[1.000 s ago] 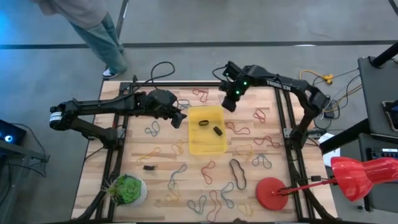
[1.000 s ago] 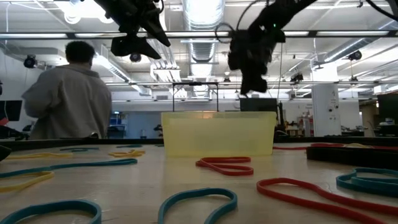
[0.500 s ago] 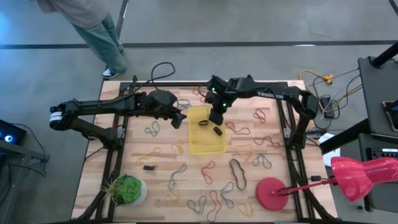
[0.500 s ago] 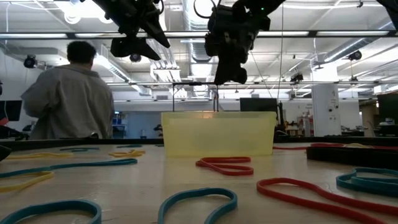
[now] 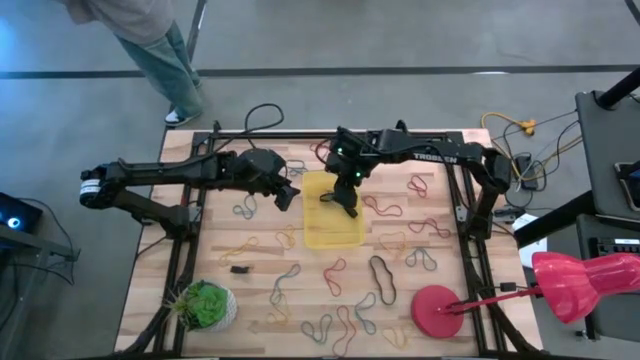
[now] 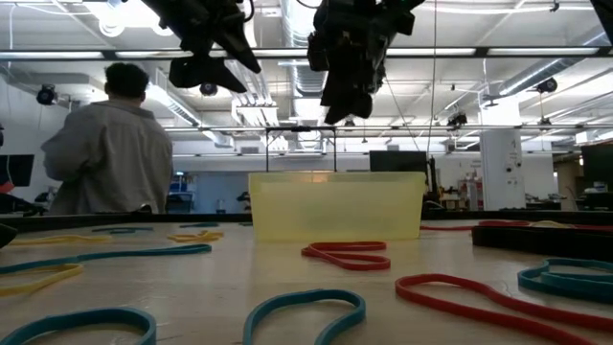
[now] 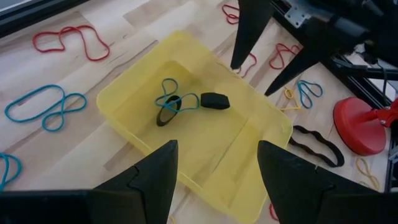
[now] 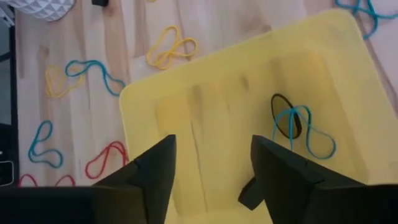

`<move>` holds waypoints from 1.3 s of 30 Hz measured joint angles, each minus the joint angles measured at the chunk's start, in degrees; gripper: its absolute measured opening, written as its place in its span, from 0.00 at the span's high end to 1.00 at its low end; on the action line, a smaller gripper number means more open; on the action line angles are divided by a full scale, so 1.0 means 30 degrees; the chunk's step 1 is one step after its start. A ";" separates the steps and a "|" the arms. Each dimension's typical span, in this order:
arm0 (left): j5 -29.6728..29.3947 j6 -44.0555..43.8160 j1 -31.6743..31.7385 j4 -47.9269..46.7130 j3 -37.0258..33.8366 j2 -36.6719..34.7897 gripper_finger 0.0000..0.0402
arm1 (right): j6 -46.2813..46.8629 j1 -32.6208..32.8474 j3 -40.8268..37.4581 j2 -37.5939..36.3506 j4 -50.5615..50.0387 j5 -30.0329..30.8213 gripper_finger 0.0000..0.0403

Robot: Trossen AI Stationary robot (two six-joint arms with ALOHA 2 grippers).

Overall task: Pick and place rubber bands into bin
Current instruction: Put the blue rubber band into the yellow bin

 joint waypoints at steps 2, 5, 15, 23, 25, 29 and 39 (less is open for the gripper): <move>-0.0004 0.0007 -0.0041 0.0002 0.0000 0.0000 0.49 | -0.0158 0.0017 0.0153 -0.0136 0.0016 0.0002 0.50; 0.0000 0.0091 -0.0041 0.0016 0.0000 0.0000 0.49 | -0.0283 0.0017 0.0280 -0.0312 -0.0181 0.0002 0.51; -0.0024 0.4633 0.1649 -0.0696 0.0000 0.0451 0.49 | -0.2193 0.0104 0.0307 -0.1747 -0.2869 0.3678 0.52; 0.2806 0.8511 0.6065 -0.0691 0.0106 0.4110 0.49 | -0.1671 0.0022 0.0307 -0.2974 -0.4407 0.5093 0.52; 0.2931 0.9437 0.6748 -0.0732 0.0470 0.5522 0.49 | -0.1269 -0.0014 0.0307 -0.3099 -0.4559 0.5414 0.52; 0.2909 1.2027 0.7077 -0.0742 0.1293 0.7939 0.49 | -0.0549 -0.0085 0.0300 -0.3186 -0.4816 0.5910 0.52; 0.0253 1.3542 0.7175 -0.1685 0.3406 1.1215 0.49 | 0.0806 -0.0093 0.0286 -0.3164 -0.5022 0.5962 0.52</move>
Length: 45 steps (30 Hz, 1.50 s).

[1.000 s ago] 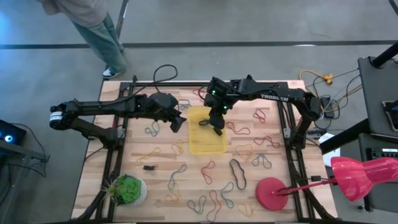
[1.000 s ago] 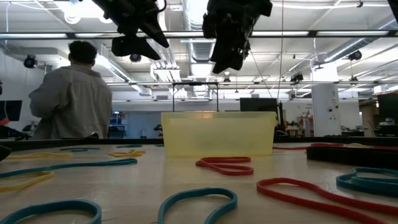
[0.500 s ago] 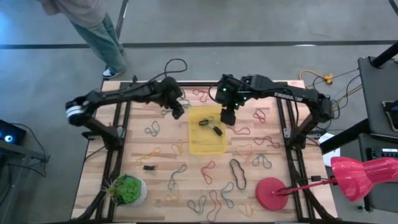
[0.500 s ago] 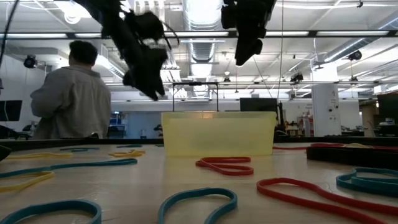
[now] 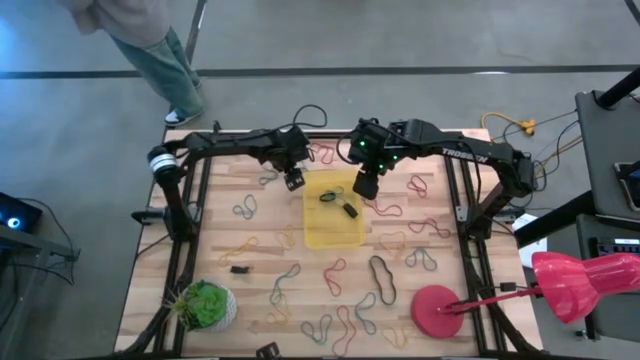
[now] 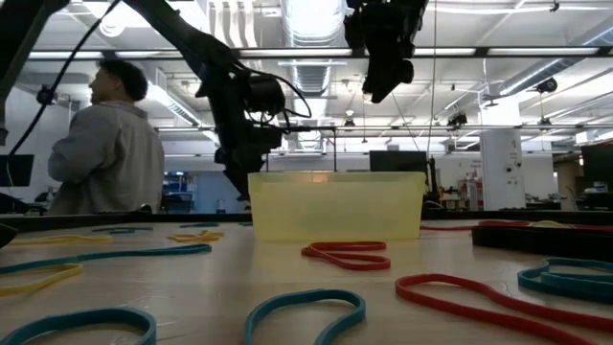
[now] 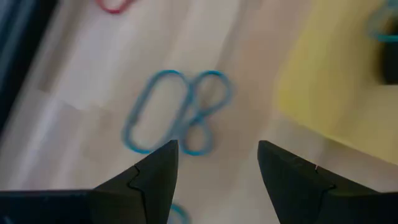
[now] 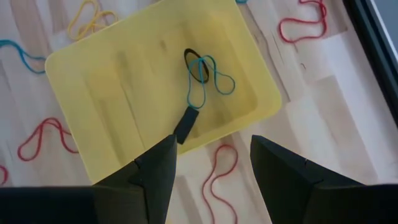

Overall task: Pick and place rubber bands into bin
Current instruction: Put the blue rubber band into the yellow bin

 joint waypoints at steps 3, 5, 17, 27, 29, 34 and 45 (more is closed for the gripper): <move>-0.0215 0.0906 0.0176 -0.0409 0.0677 0.0464 0.49 | 0.0366 0.0000 -0.0008 0.0000 -0.0006 0.0001 0.52; -0.0249 0.1710 0.0285 -0.0269 0.0969 0.0755 0.49 | 0.0530 0.0000 -0.0008 0.0002 -0.0007 0.0000 0.52; 0.0069 0.5965 0.1159 -0.0163 0.1202 0.2216 0.49 | 0.1317 0.0007 -0.0008 0.0007 -0.0211 -0.0008 0.52; 0.1840 0.5862 0.1490 -0.0222 0.1672 0.3507 0.49 | 0.1478 0.0007 -0.0008 0.0007 -0.0219 -0.0008 0.52; 0.1838 0.5860 0.1490 -0.0251 0.1723 0.3718 0.49 | 0.1527 0.0007 -0.0008 0.0007 -0.0240 -0.0009 0.52; 0.1906 0.5904 0.1486 -0.0236 0.1686 0.3993 0.52 | 0.1534 0.0007 -0.0008 0.0007 -0.0291 -0.0015 0.52; 0.2745 0.5912 0.1527 -0.0445 0.1594 0.4048 0.94 | 0.1525 -0.0051 -0.0008 0.0007 -0.0284 0.0356 0.52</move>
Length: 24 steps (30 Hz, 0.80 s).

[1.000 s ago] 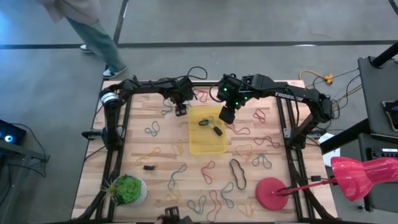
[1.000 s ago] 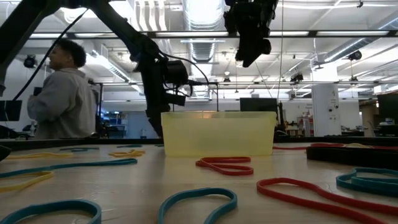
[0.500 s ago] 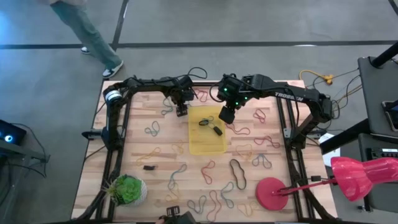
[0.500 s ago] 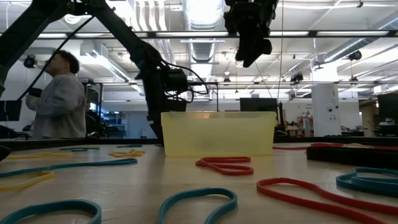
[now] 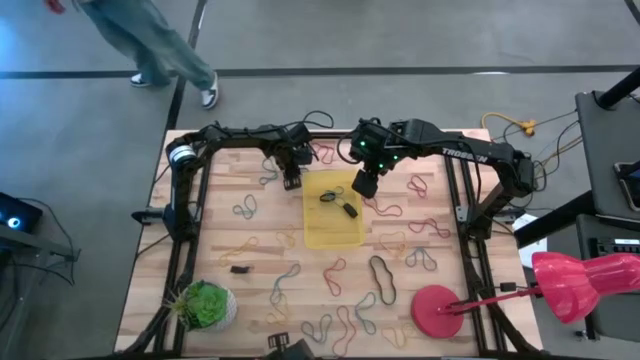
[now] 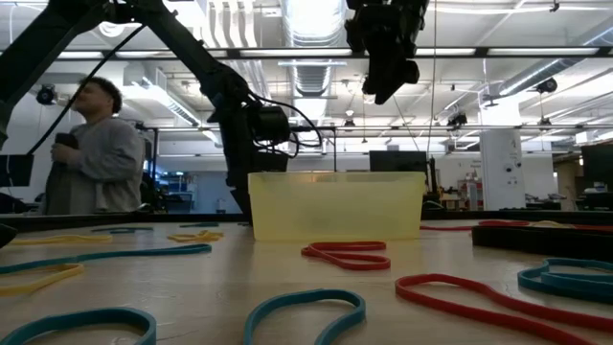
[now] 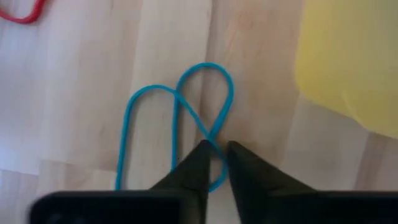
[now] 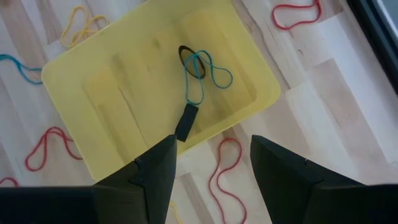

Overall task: Pick and place rubber bands into bin
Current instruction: Put the blue rubber band into the yellow bin

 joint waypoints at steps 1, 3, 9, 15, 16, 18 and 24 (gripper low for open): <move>0.0053 -0.0046 -0.0001 -0.0081 -0.0001 0.0000 0.97 | -0.0005 -0.0002 0.0000 0.0000 0.0007 0.0082 0.52; 0.0233 -0.0058 -0.0007 -0.0341 0.0024 -0.0097 0.99 | -0.0005 -0.0007 0.0000 0.0000 0.0007 0.0124 0.52; 0.0331 -0.0982 -0.0064 -0.2432 -0.0115 -0.1126 1.00 | -0.0471 -0.0015 0.0000 0.0000 0.0107 0.0139 0.52; 0.1166 -0.2458 -0.0114 -0.3655 -0.0170 -0.4311 1.00 | -0.1004 -0.0022 0.0000 0.0000 0.0251 0.0603 0.52; 0.1230 -0.2667 -0.0159 -0.3651 -0.0196 -0.4850 1.00 | -0.1073 -0.0022 0.0000 0.0000 0.0284 0.0644 0.52; 0.1254 -0.3304 -0.0318 -0.3575 -0.0221 -0.5963 1.00 | -0.1142 -0.0044 0.0000 0.0000 0.0336 0.0671 0.52; 0.2039 -0.5084 -0.1430 -0.2085 0.0074 -0.9472 1.00 | -0.1302 -0.0058 0.0000 0.0000 0.0440 0.0700 0.52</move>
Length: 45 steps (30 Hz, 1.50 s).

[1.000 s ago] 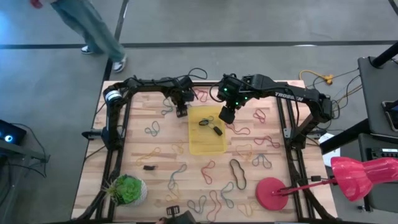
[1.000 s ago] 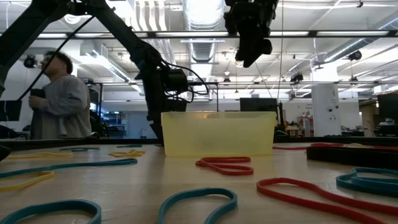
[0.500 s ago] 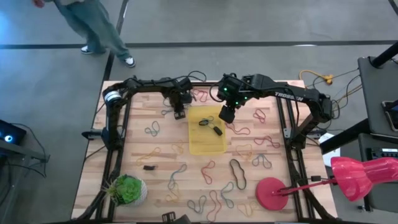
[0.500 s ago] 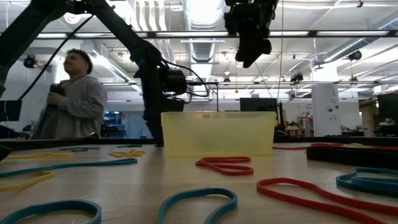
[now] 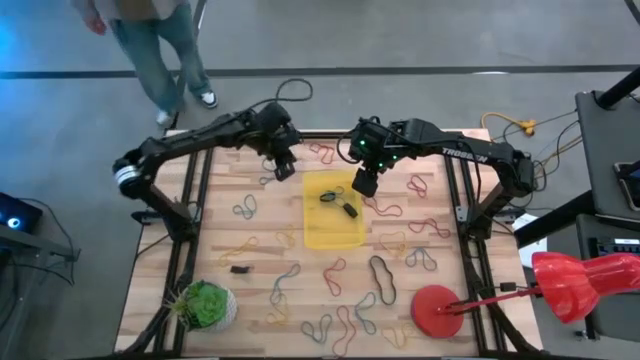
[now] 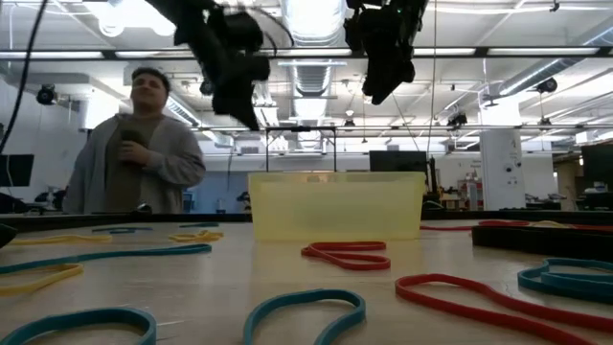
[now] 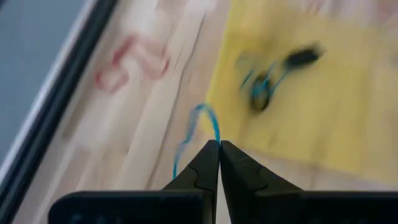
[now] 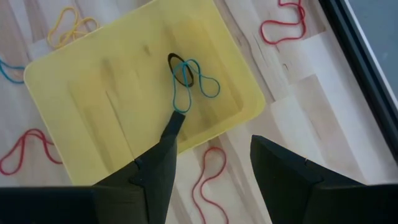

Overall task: Pick and place rubber bands into bin
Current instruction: Put the blue rubber band into the yellow bin

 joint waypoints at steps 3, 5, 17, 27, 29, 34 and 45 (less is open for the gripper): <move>0.1187 -0.1168 -0.0792 0.1877 -0.0037 -0.1145 1.00 | -0.0007 0.0002 0.0000 -0.0045 -0.0386 0.0000 0.52; 0.1850 -0.2011 -0.1293 0.3138 0.0124 -0.1686 1.00 | 0.0058 0.0022 -0.0007 -0.0167 -0.0752 0.0000 0.52; 0.2821 -0.3478 -0.3644 0.6451 0.2045 0.0488 1.00 | 0.1891 0.1131 -0.0007 -0.1995 -0.3220 0.0549 0.52; 0.4275 -0.3478 -0.4129 0.6100 0.4855 0.4446 1.00 | 0.4647 0.2333 -0.0179 -0.4009 -0.4514 0.2687 0.52; 0.4260 -0.3478 -0.4115 0.6157 0.4936 0.4802 1.00 | 0.4872 0.2490 -0.0200 -0.4306 -0.4536 0.3034 0.52; 0.3965 -0.3471 -0.4093 0.5182 0.4732 0.5568 1.00 | 0.4888 0.2506 -0.0284 -0.4590 -0.4622 0.3453 0.52; -0.4365 -0.0374 -0.4109 -0.0806 0.3750 0.4509 1.00 | 0.3829 0.2506 -0.1552 -0.4510 -0.4673 0.3942 0.52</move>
